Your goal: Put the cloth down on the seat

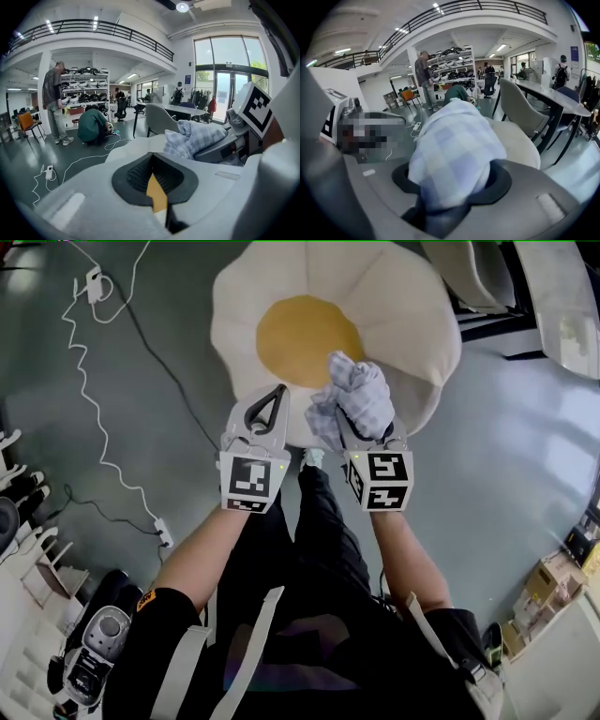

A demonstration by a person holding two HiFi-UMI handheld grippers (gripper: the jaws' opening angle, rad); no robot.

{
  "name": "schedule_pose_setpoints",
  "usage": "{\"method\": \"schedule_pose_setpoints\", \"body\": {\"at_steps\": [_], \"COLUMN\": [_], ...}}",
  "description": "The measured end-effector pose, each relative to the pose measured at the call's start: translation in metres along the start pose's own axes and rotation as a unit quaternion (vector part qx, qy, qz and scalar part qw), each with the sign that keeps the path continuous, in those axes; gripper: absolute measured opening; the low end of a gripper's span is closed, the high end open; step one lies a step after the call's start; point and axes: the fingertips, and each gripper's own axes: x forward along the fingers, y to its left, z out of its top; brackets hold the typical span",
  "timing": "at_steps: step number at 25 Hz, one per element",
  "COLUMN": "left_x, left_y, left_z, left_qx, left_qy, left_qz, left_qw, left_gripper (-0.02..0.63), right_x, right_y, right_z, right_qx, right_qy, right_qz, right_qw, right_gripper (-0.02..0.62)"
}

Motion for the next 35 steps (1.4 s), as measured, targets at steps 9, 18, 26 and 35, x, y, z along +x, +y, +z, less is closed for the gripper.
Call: {"method": "schedule_pose_setpoints", "body": {"at_steps": [9,18,26,35], "left_x": [0.073,0.114,0.147,0.169], "left_y": [-0.008,-0.012,0.008,0.023], "left_z": [-0.072,-0.138,-0.188,-0.233], "left_qx": [-0.007,0.009,0.012,0.006], "left_qy": [0.032,0.069,0.098,0.109], "left_qz": [0.002,-0.013,-0.017,-0.015], "left_qw": [0.9995,0.9975,0.9949,0.9939], "left_gripper": [-0.002,-0.002,-0.002,-0.002], "right_x": [0.078,0.129,0.183,0.231], "right_y": [-0.046,-0.062,-0.06,-0.068], "right_z": [-0.06,-0.115,-0.155,-0.189], "right_qx": [-0.013,0.013,0.018,0.02], "right_qy": [0.034,0.059,0.094,0.114], "right_qz": [0.004,-0.006,-0.005,-0.014], "right_qw": [0.999,0.998,0.995,0.993], "right_gripper": [0.242,0.249,0.255,0.258]}}
